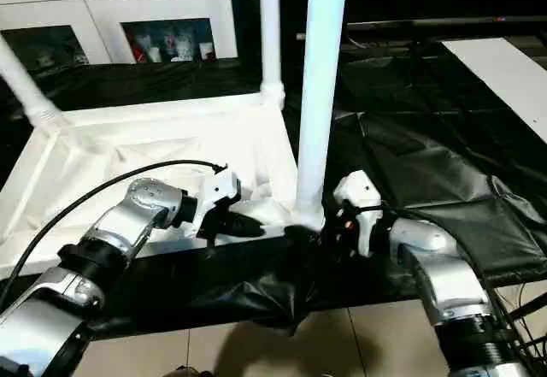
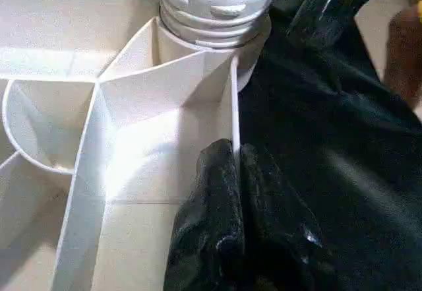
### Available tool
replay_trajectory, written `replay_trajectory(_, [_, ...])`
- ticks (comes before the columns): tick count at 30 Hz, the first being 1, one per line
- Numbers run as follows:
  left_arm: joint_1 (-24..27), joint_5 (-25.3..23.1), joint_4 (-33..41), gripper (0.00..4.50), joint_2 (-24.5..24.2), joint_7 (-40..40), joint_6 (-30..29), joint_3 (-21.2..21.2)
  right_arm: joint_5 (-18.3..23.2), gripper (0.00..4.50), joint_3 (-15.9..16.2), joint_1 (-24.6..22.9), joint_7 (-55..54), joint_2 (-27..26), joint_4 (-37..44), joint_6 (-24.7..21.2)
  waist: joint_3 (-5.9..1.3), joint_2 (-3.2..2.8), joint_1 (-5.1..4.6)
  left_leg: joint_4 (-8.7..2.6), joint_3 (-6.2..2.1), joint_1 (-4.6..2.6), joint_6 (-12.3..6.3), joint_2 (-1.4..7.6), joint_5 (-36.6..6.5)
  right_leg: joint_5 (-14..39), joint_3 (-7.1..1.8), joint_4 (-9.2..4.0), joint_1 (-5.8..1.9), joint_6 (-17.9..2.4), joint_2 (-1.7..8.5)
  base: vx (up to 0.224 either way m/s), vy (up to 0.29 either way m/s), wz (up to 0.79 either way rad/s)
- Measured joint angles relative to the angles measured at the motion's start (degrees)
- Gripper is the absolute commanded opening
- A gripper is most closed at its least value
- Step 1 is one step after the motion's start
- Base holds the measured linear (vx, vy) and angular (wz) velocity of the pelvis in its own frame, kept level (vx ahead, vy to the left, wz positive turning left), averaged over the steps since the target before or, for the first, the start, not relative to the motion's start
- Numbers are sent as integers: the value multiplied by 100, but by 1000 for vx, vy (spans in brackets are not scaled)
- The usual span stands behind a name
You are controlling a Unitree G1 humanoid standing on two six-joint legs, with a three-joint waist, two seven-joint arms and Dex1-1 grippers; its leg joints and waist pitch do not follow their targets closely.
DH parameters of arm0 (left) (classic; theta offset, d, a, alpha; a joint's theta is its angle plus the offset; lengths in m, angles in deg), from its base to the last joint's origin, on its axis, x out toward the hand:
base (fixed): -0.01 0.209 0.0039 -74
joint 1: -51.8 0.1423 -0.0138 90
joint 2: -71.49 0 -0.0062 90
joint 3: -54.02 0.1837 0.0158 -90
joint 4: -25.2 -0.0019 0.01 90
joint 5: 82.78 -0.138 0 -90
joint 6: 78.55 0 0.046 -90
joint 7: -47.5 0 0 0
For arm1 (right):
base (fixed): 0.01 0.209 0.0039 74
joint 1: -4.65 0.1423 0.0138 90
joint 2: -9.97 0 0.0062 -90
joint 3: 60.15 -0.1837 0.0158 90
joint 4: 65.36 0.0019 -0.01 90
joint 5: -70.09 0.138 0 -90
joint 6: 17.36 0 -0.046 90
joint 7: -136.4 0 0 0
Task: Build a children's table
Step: Rotate leg to tighten
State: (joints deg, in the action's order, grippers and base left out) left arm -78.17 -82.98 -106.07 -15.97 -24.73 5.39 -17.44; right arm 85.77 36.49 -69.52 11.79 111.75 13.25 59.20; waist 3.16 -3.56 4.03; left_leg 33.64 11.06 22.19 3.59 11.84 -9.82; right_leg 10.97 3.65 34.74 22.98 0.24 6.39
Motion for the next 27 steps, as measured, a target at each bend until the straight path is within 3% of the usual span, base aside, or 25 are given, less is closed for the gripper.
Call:
replay_trajectory(8, [90, 34, 195, 0, -97, -136, -100, 42, -57, 392, 74, 61, 20, -5, -35, -2, 2, -4, 86, -4, 0, 1, 1, 1, -1, 0, 0, 0, 4, 0, -1, 0, 0, 0])
replay_trajectory(9, [102, 37, 225, 0, -102, -136, -115, 43, -63, 365, 79, 61, 24, -4, -51, -1, 3, -4, 89, -4, 0, 1, 1, 1, -1, 0, 0, 0, 4, 0, -1, 0, 0, 0])
replay_trajectory(12, [104, 38, 235, 0, -106, -136, -148, 43, -169, 356, 132, 61, 82, 36, -94, 43, 3, -4, 89, -4, 0, 0, 1, 1, -1, 0, 0, 0, 5, 0, -1, 0, 0, 0])
replay_trajectory(13, [107, 38, 238, 0, -106, -136, -151, 43, -192, 331, 149, 61, 99, 49, -117, 51, 3, -4, 89, -3, 1, 0, 1, 1, 0, 0, 0, 0, 4, 0, -1, 0, 0, 0])
replay_trajectory(19, [124, 38, 277, 0, -117, -134, -190, 43, -236, 286, 179, 71, 138, 56, -195, 159, 3, -3, 86, -2, 1, 0, 1, 1, 0, 0, -1, 0, 4, 0, -1, 0, 0, 0])
replay_trajectory(27, [124, 43, 278, 0, -118, -129, -220, 42, -237, 273, 179, 81, 131, 36, -230, 182, 3, -3, 82, -2, 1, 0, 0, 1, 0, 0, -1, 1, 4, 0, -1, 0, 0, 0])
